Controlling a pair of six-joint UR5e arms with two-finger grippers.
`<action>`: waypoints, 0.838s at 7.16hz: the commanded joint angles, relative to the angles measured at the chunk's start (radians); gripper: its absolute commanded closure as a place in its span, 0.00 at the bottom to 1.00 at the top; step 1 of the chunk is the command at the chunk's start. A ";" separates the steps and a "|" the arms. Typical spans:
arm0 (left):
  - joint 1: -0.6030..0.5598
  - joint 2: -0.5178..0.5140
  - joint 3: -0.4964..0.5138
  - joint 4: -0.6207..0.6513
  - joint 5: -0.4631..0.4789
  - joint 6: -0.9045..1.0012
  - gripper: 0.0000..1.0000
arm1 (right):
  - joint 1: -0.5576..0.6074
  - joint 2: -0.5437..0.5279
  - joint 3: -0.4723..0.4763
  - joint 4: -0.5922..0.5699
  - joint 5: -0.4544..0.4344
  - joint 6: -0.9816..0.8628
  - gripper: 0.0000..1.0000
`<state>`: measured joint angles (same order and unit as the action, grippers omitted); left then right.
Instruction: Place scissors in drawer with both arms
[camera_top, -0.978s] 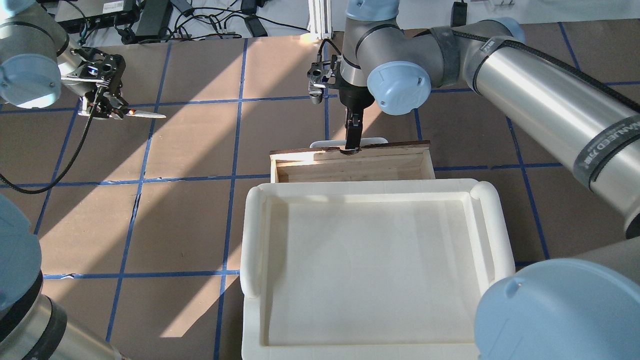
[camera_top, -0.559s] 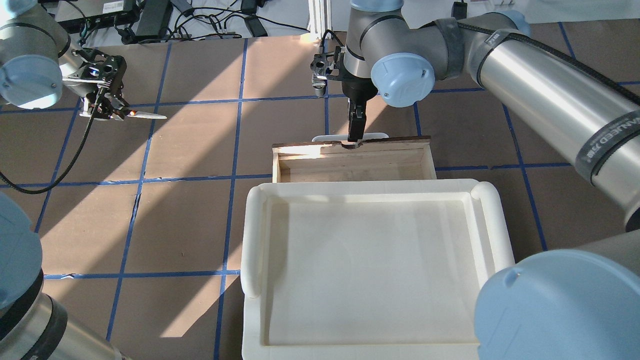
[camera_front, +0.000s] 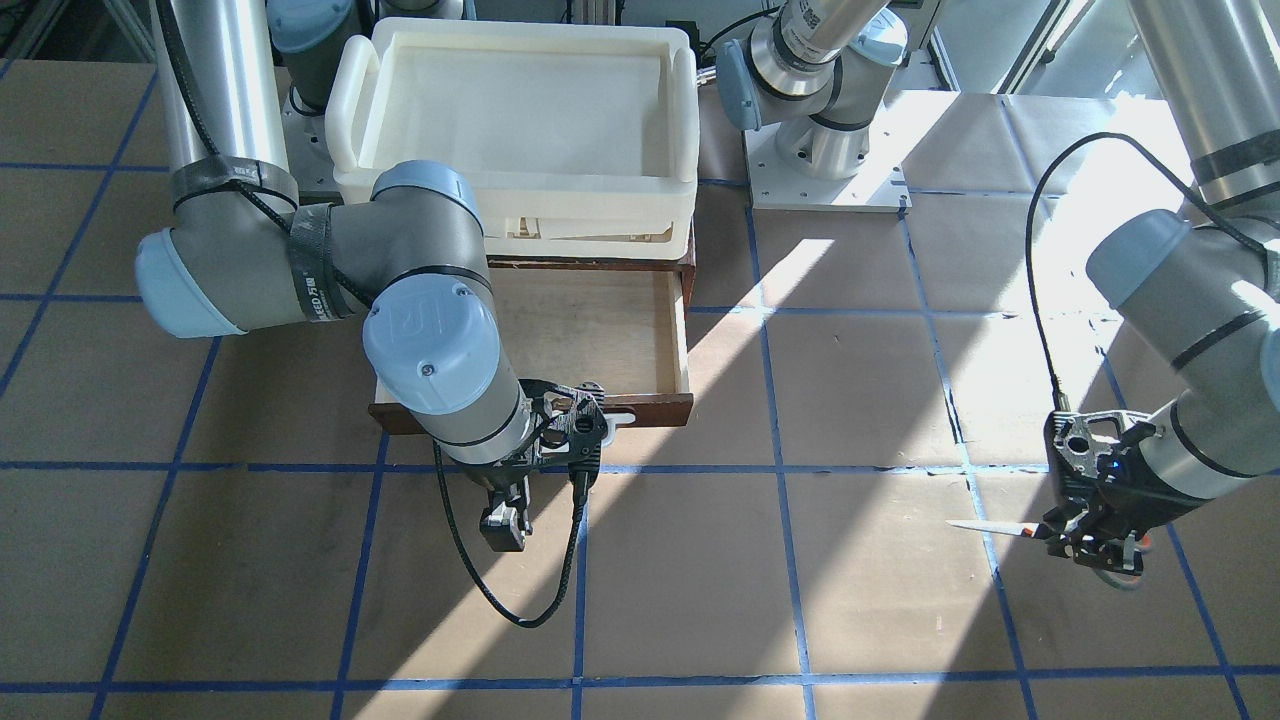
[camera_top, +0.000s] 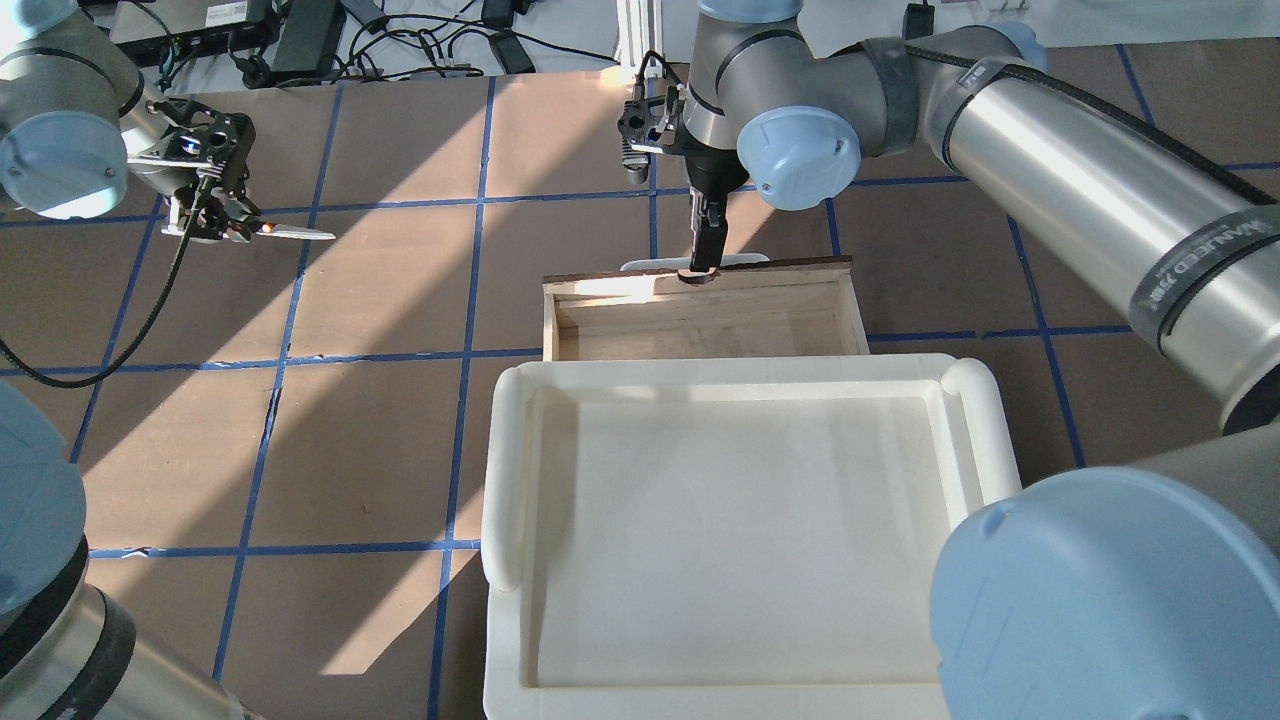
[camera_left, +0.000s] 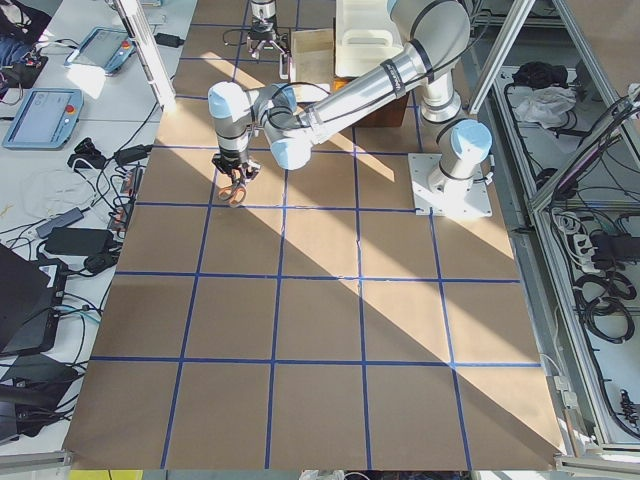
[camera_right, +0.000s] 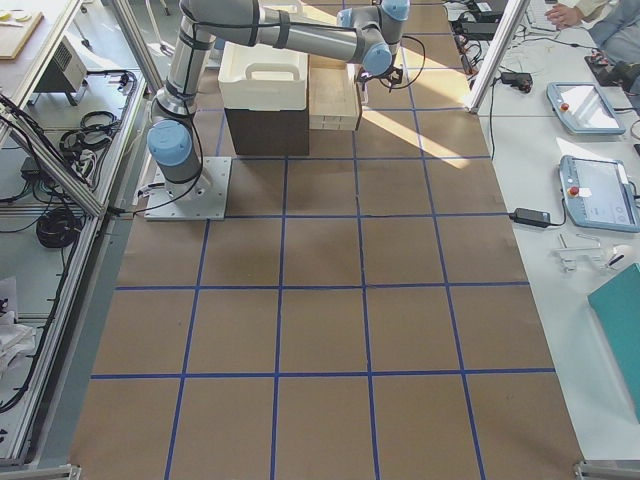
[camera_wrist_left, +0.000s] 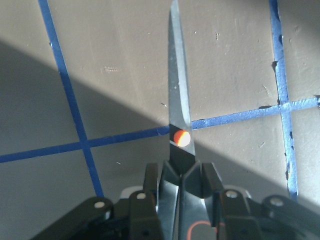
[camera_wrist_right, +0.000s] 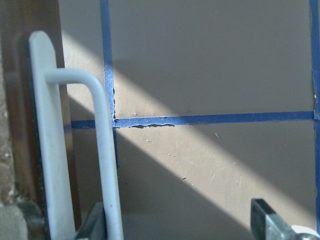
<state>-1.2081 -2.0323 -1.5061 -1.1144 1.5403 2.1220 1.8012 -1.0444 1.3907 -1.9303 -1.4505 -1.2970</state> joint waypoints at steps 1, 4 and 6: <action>-0.001 -0.002 0.000 0.001 0.001 -0.001 1.00 | -0.002 0.001 -0.012 0.001 0.002 -0.001 0.00; -0.001 -0.003 0.000 0.001 0.001 -0.001 1.00 | -0.019 -0.002 -0.033 0.008 0.002 0.011 0.00; -0.001 -0.003 0.000 -0.001 -0.002 -0.001 1.00 | -0.048 -0.070 -0.059 0.129 0.037 0.044 0.00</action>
<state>-1.2088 -2.0355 -1.5064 -1.1140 1.5401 2.1215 1.7726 -1.0677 1.3441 -1.8756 -1.4395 -1.2704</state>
